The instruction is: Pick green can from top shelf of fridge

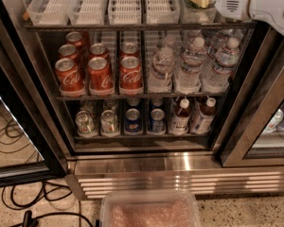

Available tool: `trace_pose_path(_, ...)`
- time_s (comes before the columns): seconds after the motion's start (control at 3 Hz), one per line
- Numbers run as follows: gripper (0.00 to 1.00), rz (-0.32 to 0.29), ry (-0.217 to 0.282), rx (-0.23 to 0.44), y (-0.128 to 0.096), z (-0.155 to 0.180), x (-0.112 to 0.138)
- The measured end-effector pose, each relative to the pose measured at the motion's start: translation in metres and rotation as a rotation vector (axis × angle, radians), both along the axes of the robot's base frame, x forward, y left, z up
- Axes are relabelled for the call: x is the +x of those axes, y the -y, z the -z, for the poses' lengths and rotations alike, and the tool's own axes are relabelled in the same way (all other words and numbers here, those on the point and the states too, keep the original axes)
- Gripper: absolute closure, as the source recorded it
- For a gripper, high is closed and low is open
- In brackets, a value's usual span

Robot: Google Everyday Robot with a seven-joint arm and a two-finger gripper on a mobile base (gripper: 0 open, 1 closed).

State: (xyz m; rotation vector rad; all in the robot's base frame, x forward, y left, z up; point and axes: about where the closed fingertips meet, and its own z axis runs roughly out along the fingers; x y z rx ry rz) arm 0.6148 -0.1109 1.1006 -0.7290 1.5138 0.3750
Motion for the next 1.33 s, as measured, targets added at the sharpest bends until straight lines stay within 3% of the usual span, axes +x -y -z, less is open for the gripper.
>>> trace_pose_path(0.33, 1.0, 0.003, -0.004, -0.007, 0.001, -0.003, -0.009)
trace_pose_path(0.67, 1.0, 0.012, -0.018, -0.03, 0.005, -0.014, -0.05)
trace_pose_path(1.0, 1.0, 0.038, 0.004, -0.051, 0.01, -0.033, -0.091)
trace_pose_path(1.33, 1.0, 0.038, 0.004, -0.051, 0.01, -0.033, -0.091)
